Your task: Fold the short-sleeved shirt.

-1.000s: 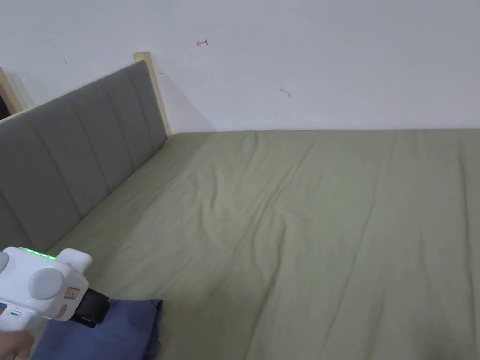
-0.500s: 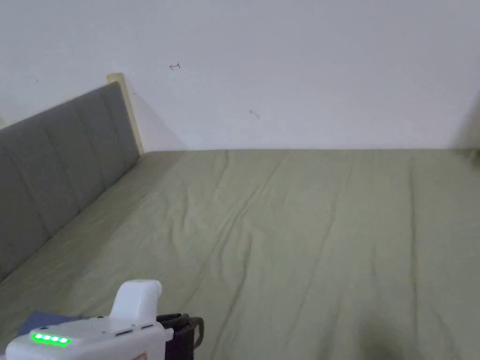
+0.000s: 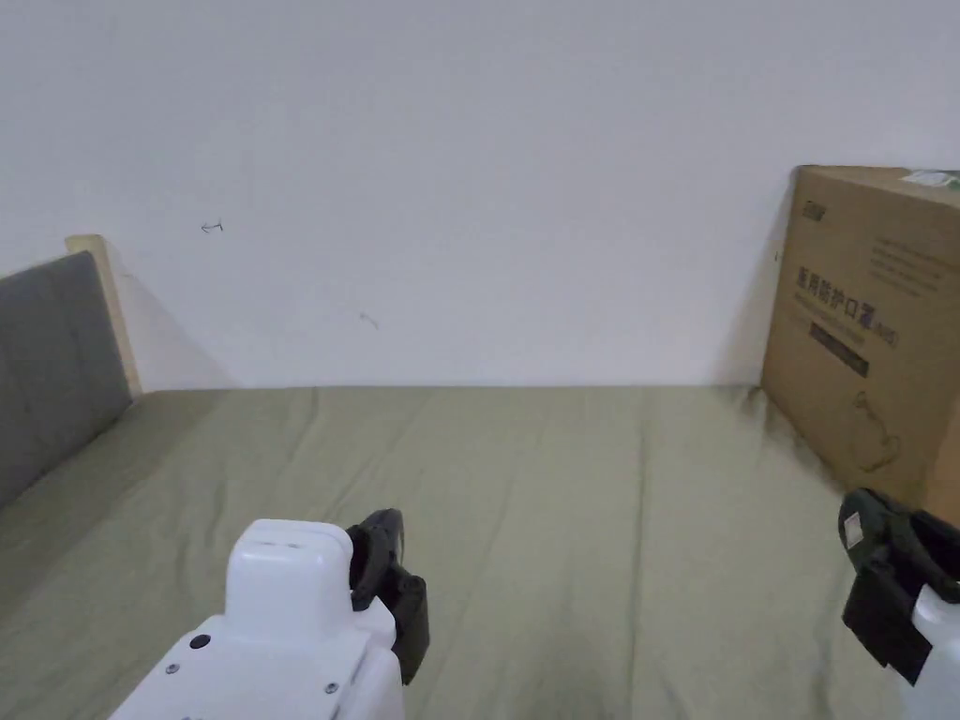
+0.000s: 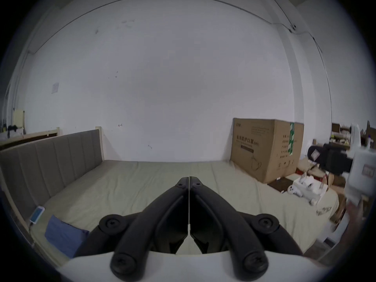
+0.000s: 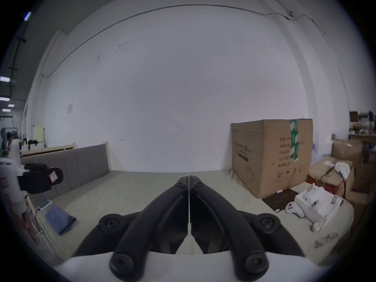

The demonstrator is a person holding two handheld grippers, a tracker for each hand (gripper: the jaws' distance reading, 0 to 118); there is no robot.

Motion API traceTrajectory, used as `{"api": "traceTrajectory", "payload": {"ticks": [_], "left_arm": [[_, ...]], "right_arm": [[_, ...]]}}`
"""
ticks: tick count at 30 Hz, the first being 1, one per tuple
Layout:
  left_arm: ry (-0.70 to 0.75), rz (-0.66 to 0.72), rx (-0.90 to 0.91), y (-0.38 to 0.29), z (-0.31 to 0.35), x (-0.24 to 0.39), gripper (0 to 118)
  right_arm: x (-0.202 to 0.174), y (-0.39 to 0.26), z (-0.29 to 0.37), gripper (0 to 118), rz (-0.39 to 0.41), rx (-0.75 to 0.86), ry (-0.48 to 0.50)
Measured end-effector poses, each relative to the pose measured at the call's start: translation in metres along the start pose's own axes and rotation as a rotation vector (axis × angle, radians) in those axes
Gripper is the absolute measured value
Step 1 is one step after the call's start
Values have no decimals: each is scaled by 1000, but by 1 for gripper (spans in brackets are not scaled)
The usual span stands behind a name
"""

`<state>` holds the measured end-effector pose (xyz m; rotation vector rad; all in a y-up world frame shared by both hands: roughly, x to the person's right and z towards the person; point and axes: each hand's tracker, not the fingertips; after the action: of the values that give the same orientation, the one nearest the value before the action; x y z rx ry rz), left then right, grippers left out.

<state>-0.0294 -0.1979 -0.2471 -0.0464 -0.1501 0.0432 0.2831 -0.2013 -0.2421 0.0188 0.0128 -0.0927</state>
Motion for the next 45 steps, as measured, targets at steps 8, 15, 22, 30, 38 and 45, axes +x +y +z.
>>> {"api": "traceTrajectory", "payload": {"ticks": [8, 15, 22, 30, 38, 45], "left_arm": [[72, -67, 64, -4, 13, 18, 13], [33, -66, 68, 2, 20, 20, 118], [31, -48, 43, 4, 19, 24, 118], [58, 23, 19, 5, 14, 19, 118], [135, -37, -4, 4, 10, 26, 118], [48, 65, 1, 6, 13, 19, 118]], "right_arm": [[8, -9, 8, 7, 43, -17, -17], [14, -4, 5, 107, 9, -34, -48], [11, -5, 16, 118, 37, -23, -55], [8, -4, 15, 118, 36, -46, -41], [4, -7, 12, 118, 43, -74, -29], [3, -8, 10, 118, 36, -77, -39]]}}
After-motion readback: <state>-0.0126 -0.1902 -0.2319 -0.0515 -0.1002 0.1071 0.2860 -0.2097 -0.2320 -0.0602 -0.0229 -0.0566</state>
